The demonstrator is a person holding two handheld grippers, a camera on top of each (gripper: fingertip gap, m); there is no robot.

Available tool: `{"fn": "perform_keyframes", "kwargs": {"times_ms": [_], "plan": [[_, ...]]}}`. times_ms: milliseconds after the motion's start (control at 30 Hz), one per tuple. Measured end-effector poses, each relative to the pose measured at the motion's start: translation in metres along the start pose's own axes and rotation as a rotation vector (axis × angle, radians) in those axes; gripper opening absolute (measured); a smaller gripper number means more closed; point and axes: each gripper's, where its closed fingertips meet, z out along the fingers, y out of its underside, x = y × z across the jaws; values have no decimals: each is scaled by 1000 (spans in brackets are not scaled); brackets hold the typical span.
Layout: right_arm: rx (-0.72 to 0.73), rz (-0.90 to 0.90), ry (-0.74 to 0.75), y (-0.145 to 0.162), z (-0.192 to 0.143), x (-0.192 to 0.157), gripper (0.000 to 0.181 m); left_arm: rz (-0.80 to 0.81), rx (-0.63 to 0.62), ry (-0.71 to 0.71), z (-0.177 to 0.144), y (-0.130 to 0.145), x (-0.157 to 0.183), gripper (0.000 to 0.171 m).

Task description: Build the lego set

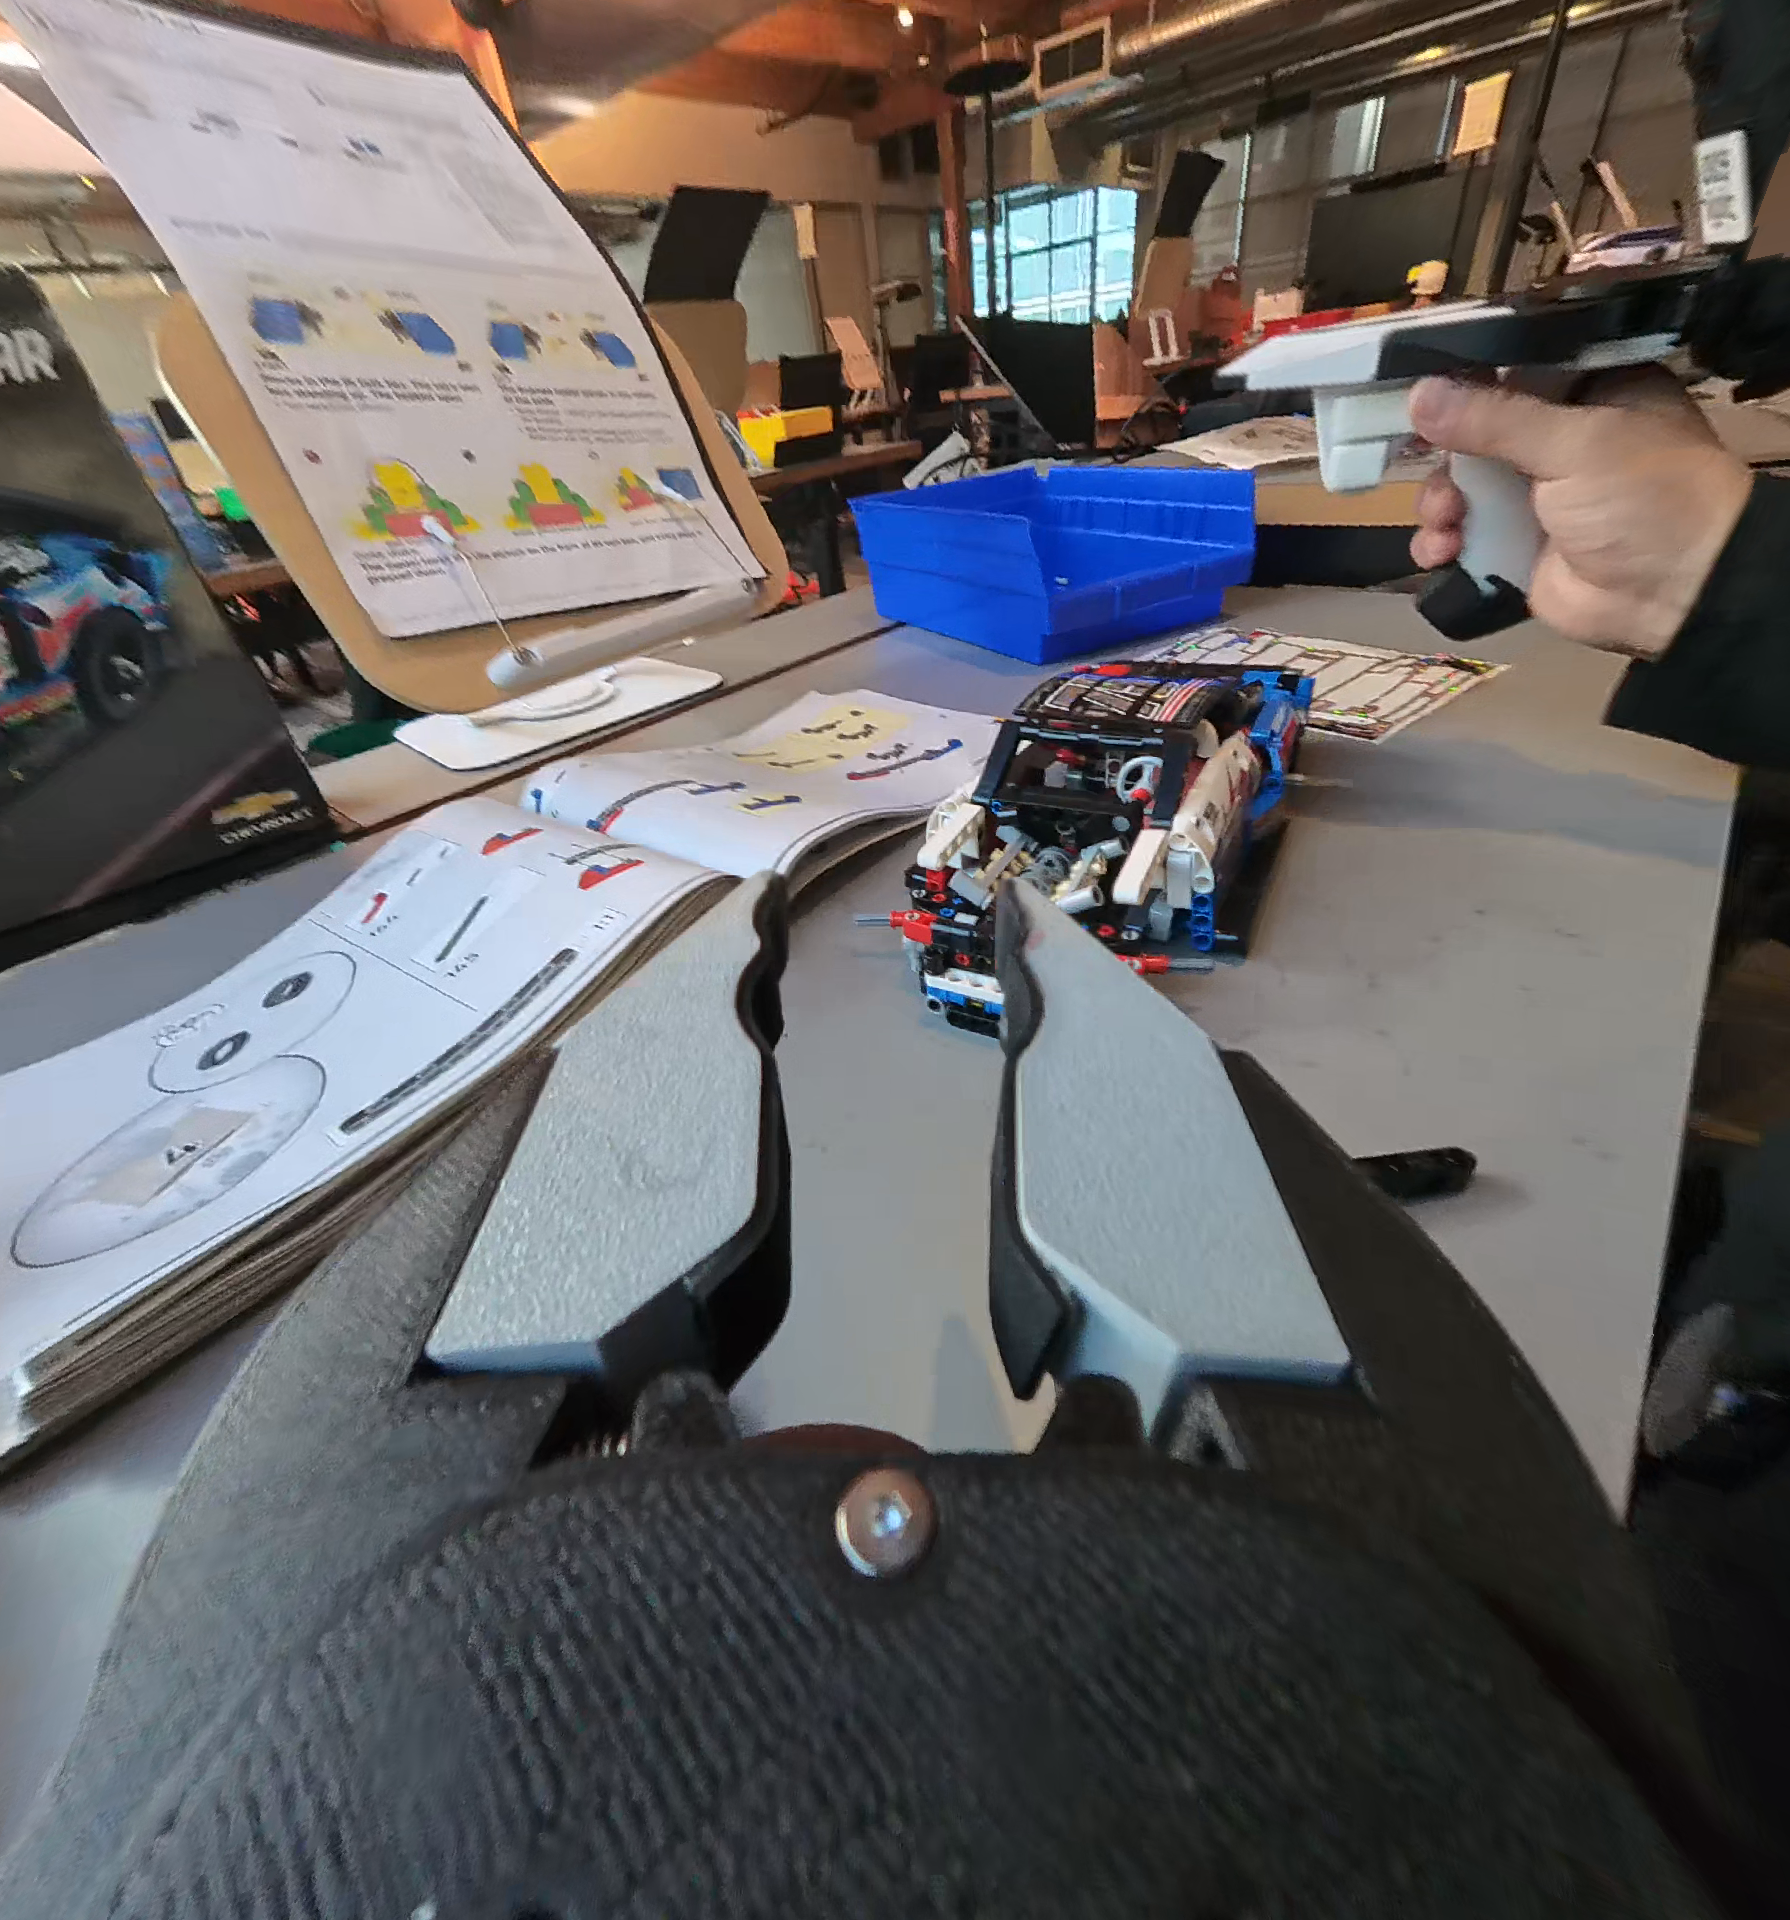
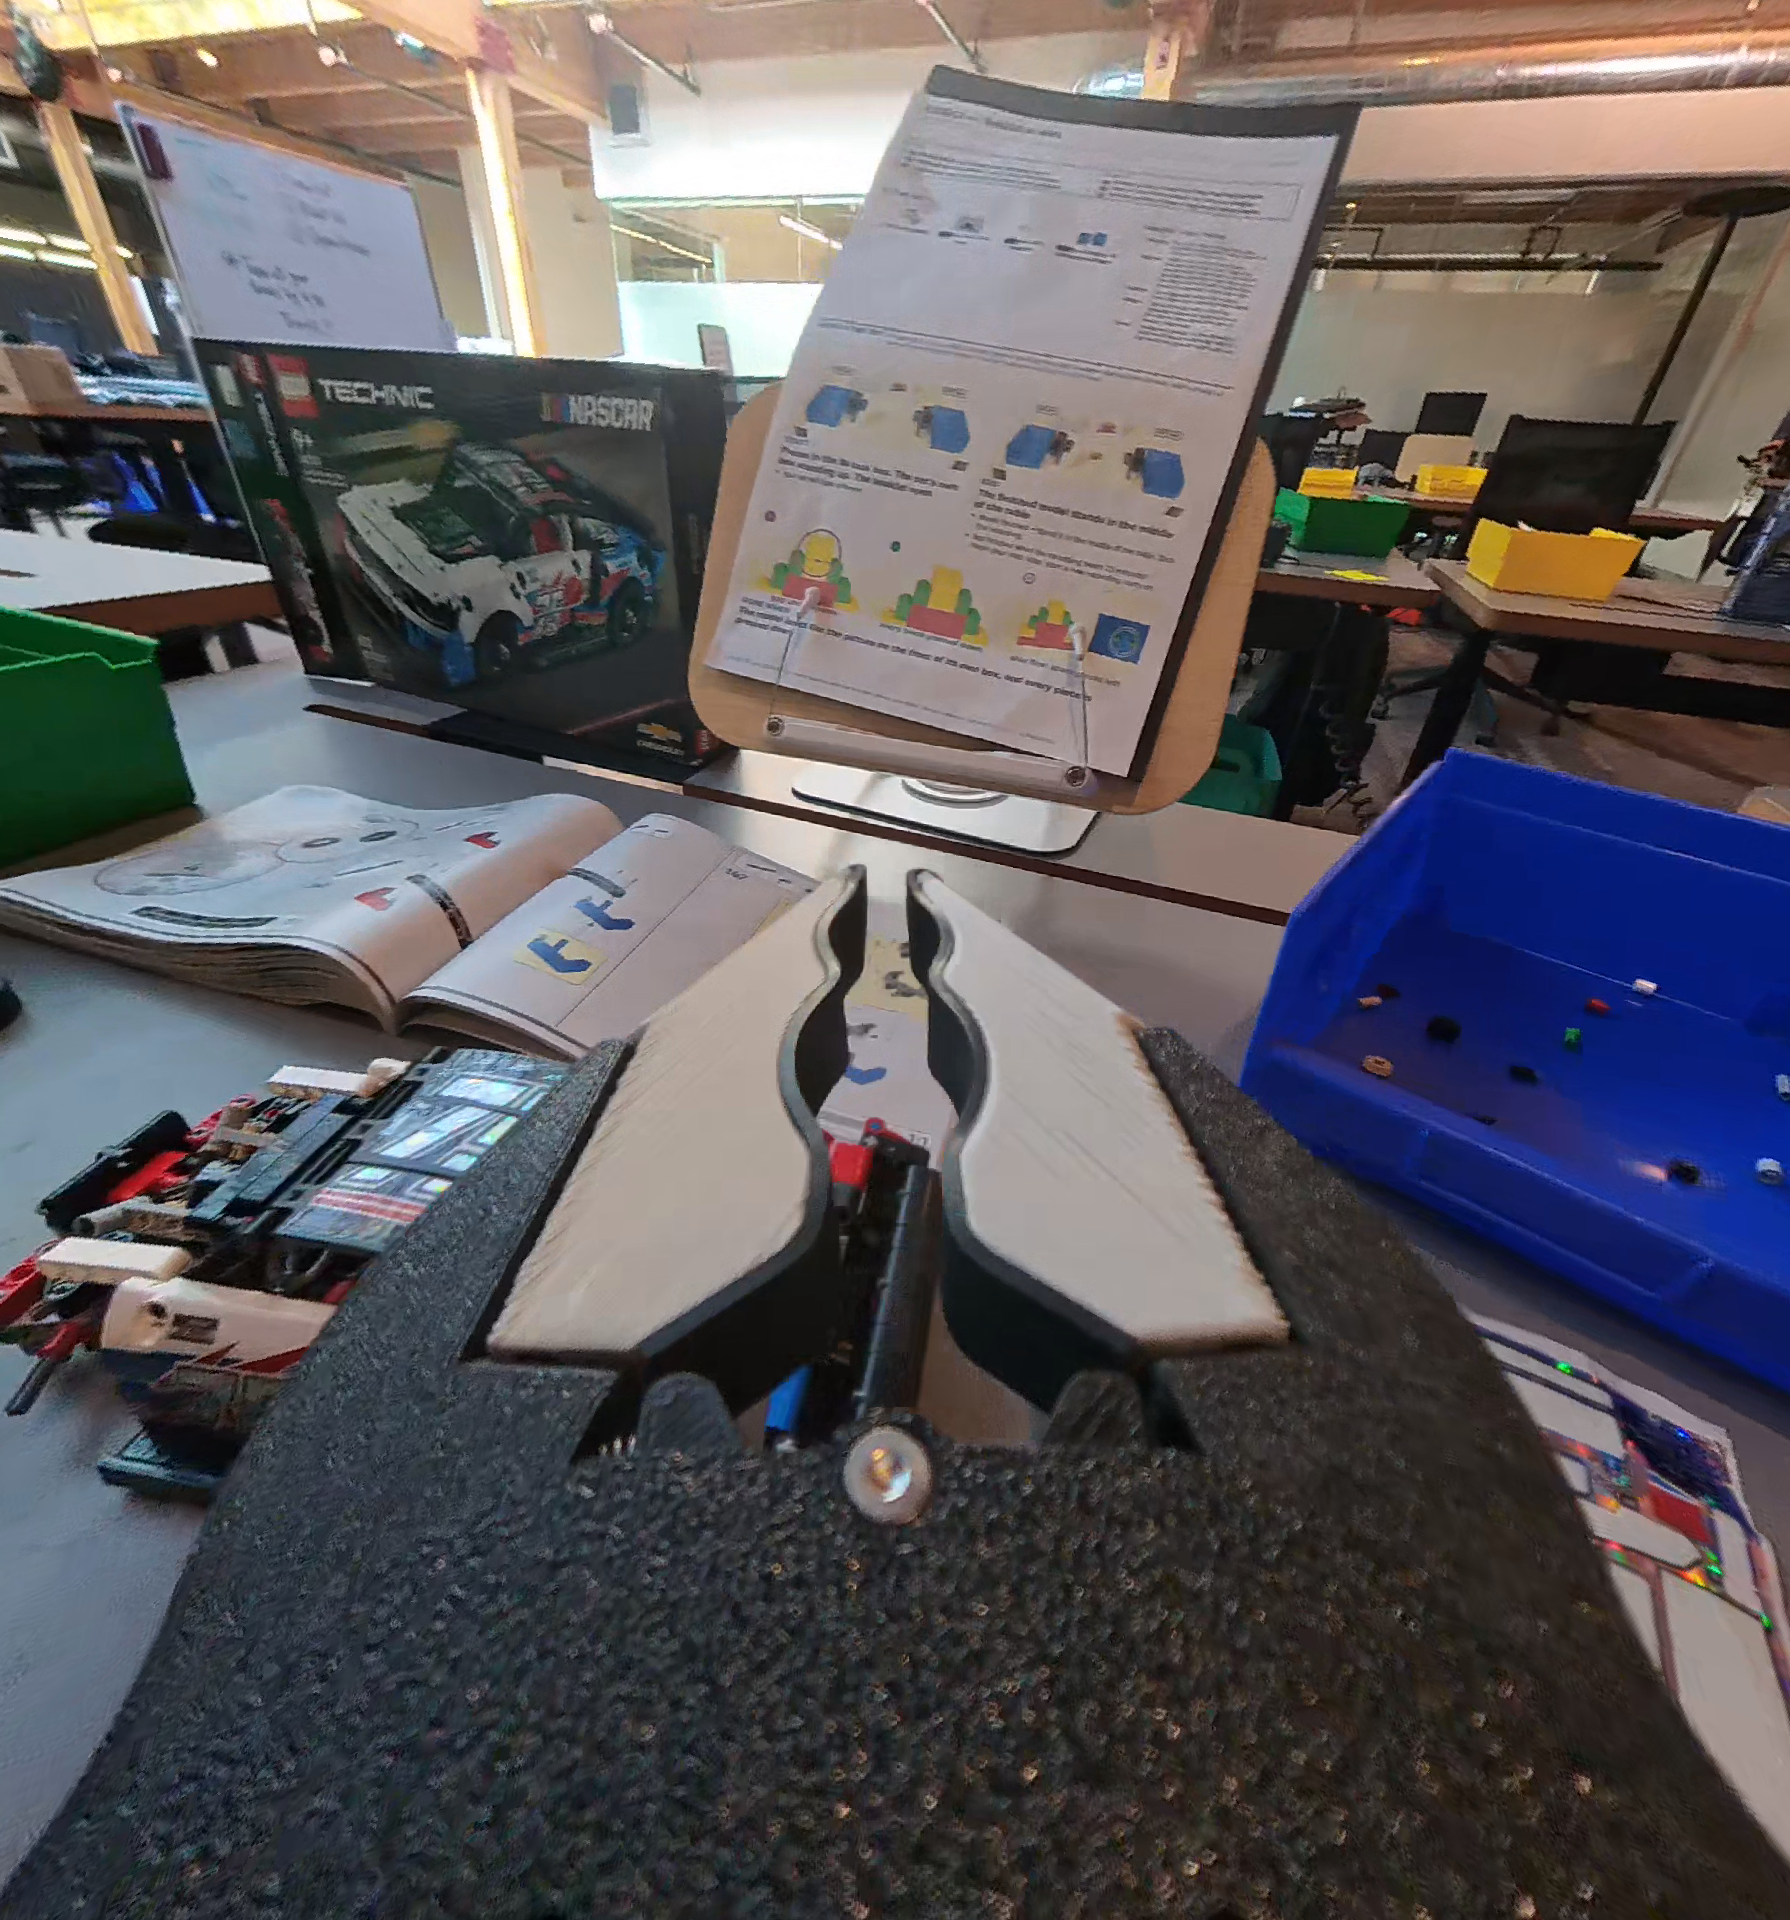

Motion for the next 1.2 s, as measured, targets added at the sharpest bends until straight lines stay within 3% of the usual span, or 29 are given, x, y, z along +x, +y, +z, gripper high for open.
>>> {"fn": "perform_keyframes", "kwargs": {"times_ms": [267,567,833,1033,1200], "plan": [[16,85,-100,19,-18,-53,7,-27,-11,23,6,3,-2,41],[-73,46,-219,42,-23,-83,8,-27,-13,0,6,3,-5,42],[-32,29,-273,28,-22,-101,8,94,-37,60,4,6,23,42],[-78,-18,-311,35,-30,-120,9,36,-67,301,-10,8,76,43],[-68,-26,-320,24,-34,-120,10,-15,-57,280,-11,6,67,43]]}}
